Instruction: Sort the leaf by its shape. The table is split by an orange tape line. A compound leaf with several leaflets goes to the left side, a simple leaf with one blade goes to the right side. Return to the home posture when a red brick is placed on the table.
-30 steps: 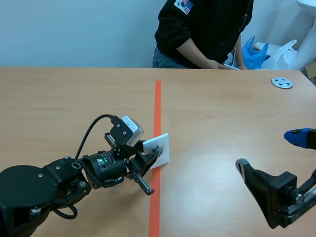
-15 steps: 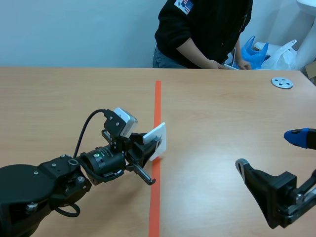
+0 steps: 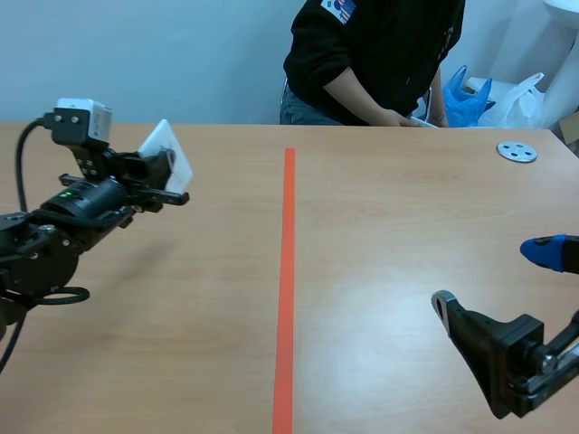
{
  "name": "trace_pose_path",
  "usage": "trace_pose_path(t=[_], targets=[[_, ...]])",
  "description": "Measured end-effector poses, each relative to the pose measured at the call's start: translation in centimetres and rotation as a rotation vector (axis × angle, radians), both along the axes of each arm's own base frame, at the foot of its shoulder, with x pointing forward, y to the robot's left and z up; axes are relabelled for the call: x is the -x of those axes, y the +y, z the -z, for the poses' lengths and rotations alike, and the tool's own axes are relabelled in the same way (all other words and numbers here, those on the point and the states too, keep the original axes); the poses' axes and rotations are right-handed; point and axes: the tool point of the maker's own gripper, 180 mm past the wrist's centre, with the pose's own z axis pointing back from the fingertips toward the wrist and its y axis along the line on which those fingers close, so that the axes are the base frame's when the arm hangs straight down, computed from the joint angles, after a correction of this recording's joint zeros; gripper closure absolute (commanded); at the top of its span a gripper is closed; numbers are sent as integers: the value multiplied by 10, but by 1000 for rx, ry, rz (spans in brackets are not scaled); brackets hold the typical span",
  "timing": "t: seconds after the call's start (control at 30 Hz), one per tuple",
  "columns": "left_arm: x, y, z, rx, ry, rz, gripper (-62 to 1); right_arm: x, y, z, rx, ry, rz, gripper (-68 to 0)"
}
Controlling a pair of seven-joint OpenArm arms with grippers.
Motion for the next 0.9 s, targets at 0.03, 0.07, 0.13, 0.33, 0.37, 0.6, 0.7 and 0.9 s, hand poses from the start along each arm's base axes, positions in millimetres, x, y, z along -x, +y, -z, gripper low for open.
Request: trace_pose_path(t=[0.03, 0.07, 0.13, 0.33, 0.37, 0.6, 0.7, 0.9], targets=[[-2, 10, 0, -13, 4, -26, -40, 0, 0, 0, 0, 0, 0, -679], [-3, 20, 0, -28, 7, -55, -40, 0, 0, 0, 0, 0, 0, -679], [-4, 38, 1, -49, 16, -93, -40, 0, 0, 0, 0, 0, 0, -679], [2, 85, 28, -97, 91, -199, -40, 0, 0, 0, 0, 0, 0, -679], [4, 93, 34, -85, 111, -226, -40, 0, 0, 0, 0, 0, 0, -679], [17, 132, 63, -13, 175, -360, -40, 0, 0, 0, 0, 0, 0, -679], [20, 137, 69, -17, 191, -376, -40, 0, 0, 0, 0, 0, 0, -679], [24, 142, 77, -15, 193, -405, -43, 0, 0, 0, 0, 0, 0, -679]])
